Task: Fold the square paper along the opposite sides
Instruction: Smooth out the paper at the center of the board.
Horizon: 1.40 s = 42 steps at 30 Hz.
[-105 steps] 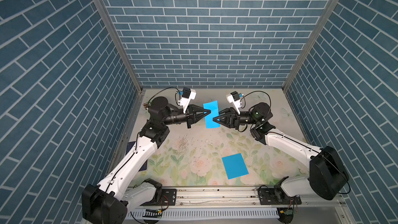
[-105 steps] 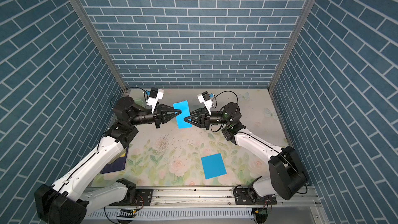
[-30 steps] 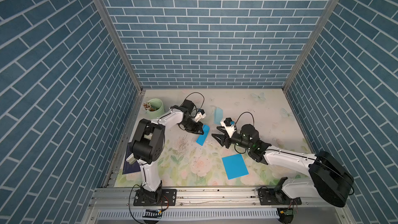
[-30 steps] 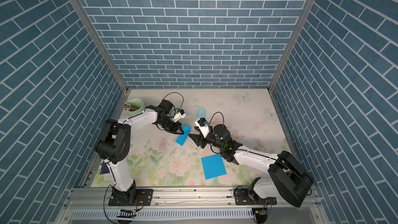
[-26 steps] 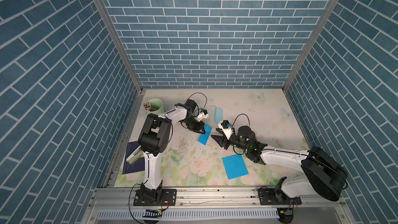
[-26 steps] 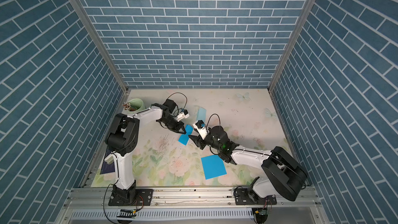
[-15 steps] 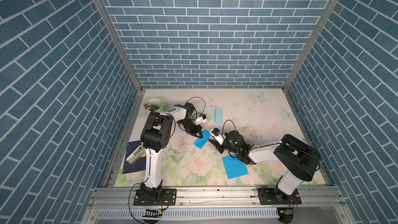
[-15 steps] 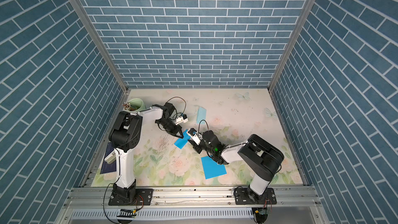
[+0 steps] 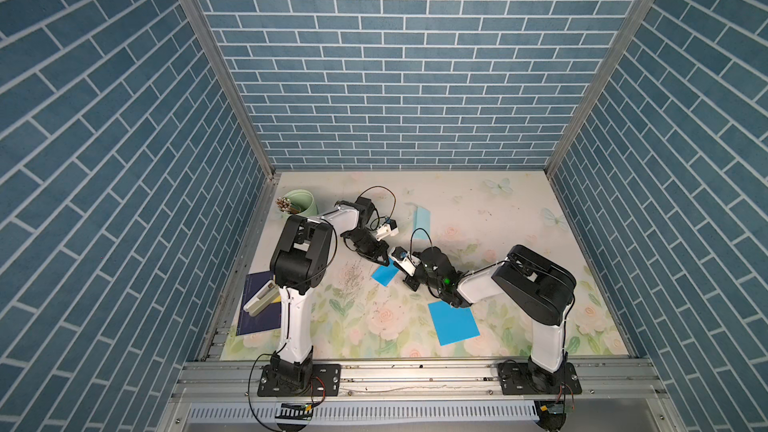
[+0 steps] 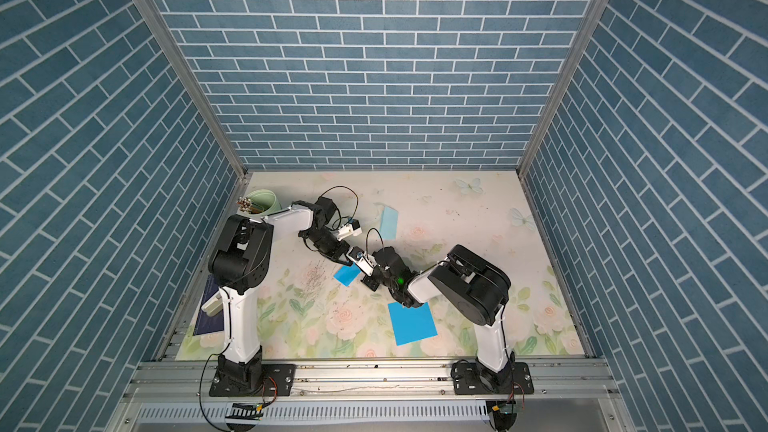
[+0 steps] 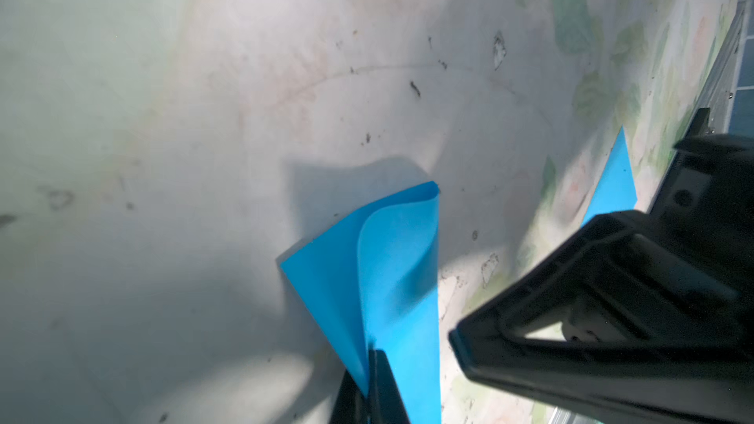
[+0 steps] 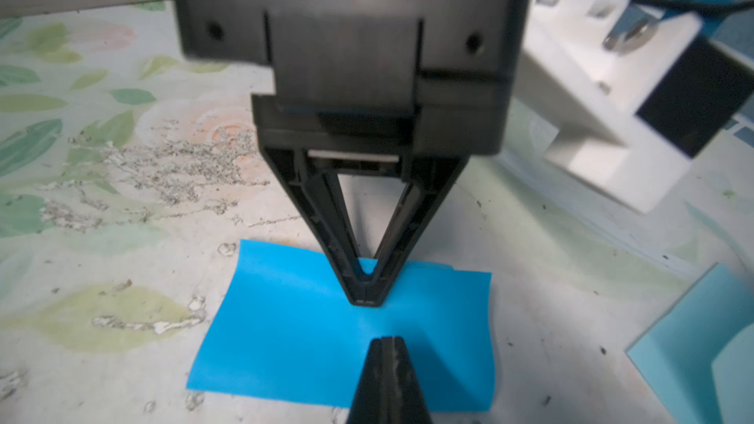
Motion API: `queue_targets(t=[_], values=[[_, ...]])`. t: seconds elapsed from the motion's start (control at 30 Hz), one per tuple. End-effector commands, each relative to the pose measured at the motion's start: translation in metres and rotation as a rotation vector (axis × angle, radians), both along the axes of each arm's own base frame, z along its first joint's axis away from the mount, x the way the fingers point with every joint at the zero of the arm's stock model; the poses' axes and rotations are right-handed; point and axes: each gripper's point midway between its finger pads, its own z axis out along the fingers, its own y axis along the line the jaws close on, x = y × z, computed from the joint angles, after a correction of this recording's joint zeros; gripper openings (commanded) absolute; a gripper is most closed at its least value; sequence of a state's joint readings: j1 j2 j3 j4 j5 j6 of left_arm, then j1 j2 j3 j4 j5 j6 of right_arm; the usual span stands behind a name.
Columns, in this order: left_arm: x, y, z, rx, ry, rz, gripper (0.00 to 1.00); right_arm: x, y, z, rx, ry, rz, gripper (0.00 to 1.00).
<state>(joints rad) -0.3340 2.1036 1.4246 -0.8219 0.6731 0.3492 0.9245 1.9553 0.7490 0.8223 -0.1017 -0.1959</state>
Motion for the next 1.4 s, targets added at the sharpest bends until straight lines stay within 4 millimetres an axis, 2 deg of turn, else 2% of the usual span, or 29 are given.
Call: queue_targets(t=[0.0, 0.13, 0.23, 0.37, 0.4, 0.43, 0.47, 0.67, 0.8, 0.9, 1.07, 1.27, 1.37], values=[[0.000, 0.005, 0.001, 0.025, -0.005, 0.001, 0.06, -0.008, 0.004, -0.016, -0.031, 0.032, 0.023, 0.00], [0.004, 0.007, -0.002, 0.046, -0.008, 0.019, 0.08, -0.009, 0.003, -0.030, -0.067, 0.053, 0.016, 0.00], [0.007, 0.011, -0.005, 0.075, -0.014, 0.037, 0.17, -0.008, 0.002, -0.034, -0.088, 0.054, 0.011, 0.00], [0.010, 0.012, -0.007, 0.091, -0.015, 0.049, 0.22, -0.008, 0.000, -0.037, -0.102, 0.060, 0.007, 0.00], [0.011, 0.012, -0.007, 0.091, -0.017, 0.050, 0.22, -0.008, 0.000, -0.037, -0.103, 0.062, 0.006, 0.00], [0.011, 0.012, -0.008, 0.093, -0.016, 0.052, 0.15, -0.009, 0.000, -0.037, -0.105, 0.063, 0.007, 0.00], [0.012, 0.013, -0.010, 0.098, -0.017, 0.057, 0.02, -0.008, 0.001, -0.036, -0.103, 0.064, 0.006, 0.00], [0.013, 0.014, -0.016, 0.114, -0.013, 0.066, 0.00, -0.002, 0.013, -0.004, -0.032, 0.028, 0.012, 0.00], [0.014, 0.014, -0.016, 0.112, -0.016, 0.067, 0.00, 0.000, 0.020, 0.002, -0.003, 0.018, 0.019, 0.00], [0.015, 0.014, -0.016, 0.111, -0.021, 0.067, 0.00, -0.001, 0.023, -0.005, -0.005, 0.030, 0.021, 0.00], [0.014, 0.014, -0.017, 0.111, -0.017, 0.076, 0.00, -0.012, 0.021, -0.028, -0.055, 0.055, 0.032, 0.00], [0.014, 0.020, -0.022, 0.150, -0.019, 0.099, 0.00, -0.030, 0.010, -0.058, -0.187, 0.074, 0.041, 0.00], [0.015, 0.022, -0.023, 0.164, -0.025, 0.106, 0.00, -0.034, 0.006, -0.064, -0.222, 0.067, 0.042, 0.00]])
